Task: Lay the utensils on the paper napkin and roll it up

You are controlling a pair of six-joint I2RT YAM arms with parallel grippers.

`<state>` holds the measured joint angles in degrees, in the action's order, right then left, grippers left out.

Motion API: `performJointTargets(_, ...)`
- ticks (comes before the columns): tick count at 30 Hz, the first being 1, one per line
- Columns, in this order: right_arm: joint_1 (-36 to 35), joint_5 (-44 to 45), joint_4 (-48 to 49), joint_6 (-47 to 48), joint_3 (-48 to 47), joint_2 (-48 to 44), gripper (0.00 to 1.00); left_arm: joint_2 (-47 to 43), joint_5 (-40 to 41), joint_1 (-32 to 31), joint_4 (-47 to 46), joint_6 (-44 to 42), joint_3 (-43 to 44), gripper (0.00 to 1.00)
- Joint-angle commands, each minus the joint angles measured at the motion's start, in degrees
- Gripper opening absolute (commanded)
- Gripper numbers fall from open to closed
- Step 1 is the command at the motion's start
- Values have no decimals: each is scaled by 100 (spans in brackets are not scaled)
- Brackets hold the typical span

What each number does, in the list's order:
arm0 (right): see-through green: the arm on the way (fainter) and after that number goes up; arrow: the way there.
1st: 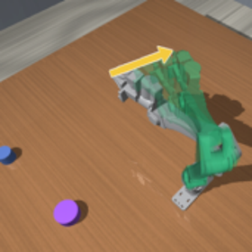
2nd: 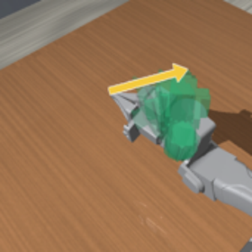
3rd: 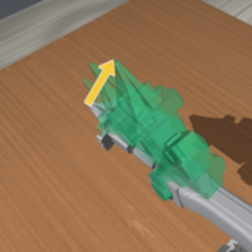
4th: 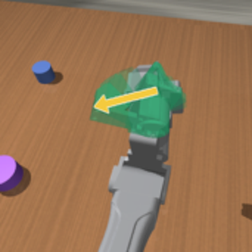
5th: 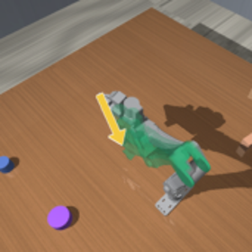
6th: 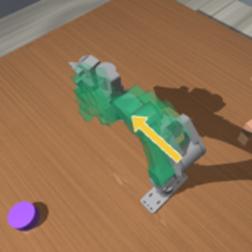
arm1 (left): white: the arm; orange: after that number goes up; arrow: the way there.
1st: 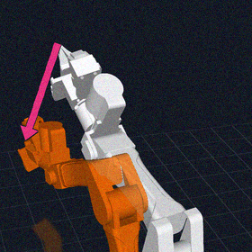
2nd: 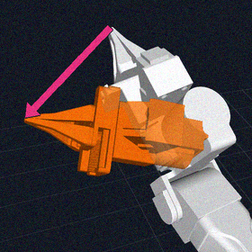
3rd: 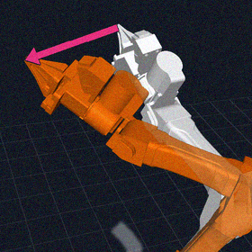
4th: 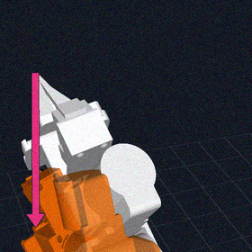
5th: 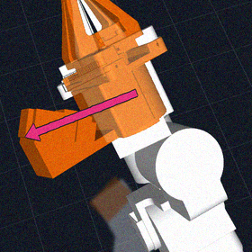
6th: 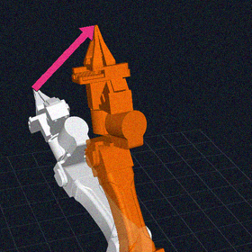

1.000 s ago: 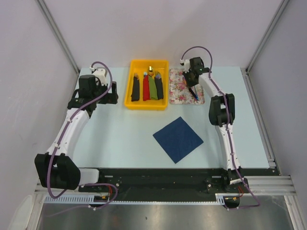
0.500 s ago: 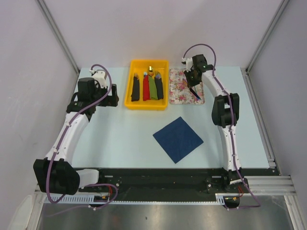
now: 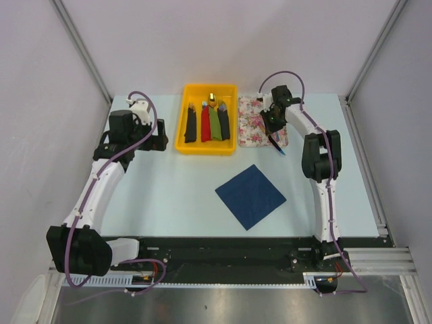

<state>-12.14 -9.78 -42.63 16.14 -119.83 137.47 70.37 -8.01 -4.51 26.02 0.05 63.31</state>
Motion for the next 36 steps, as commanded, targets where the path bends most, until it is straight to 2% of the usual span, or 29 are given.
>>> performJointTargets(1, 10, 169, 71, 3, 153, -449, 0, -216, -130, 29, -115, 12, -47, 100)
performJointTargets(6, -7, 318, -34, 12, 30, -256, 2, -217, -122, 29, -106, 12, -64, 100)
performJointTargets(12, -16, 407, -122, -32, -67, -89, 21, -208, -130, 29, -106, 12, -55, 100)
performJointTargets(15, -25, 442, -122, -41, -163, -1, 26, -208, -139, 29, -115, 12, -55, 100)
performJointTargets(19, -34, 460, -140, -67, -339, 148, 30, -190, -157, 29, -106, 12, -47, 100)
performJointTargets(27, -69, 495, -158, -76, -471, 359, 32, -225, -227, 29, -80, -127, -47, 100)
performJointTargets(29, -69, 530, -175, -67, -454, 377, 32, -252, -219, 29, -71, -172, -55, 100)
performJointTargets(32, -69, 556, -184, -23, -445, 377, 27, -304, -219, 38, -106, -207, -90, 100)
performJointTargets(35, -95, 548, -184, 64, -515, 298, 16, -366, -306, 30, -229, -181, -117, 100)
performJointTargets(36, -95, 521, -184, 108, -585, 211, 7, -375, -367, 29, -273, -155, -117, 100)
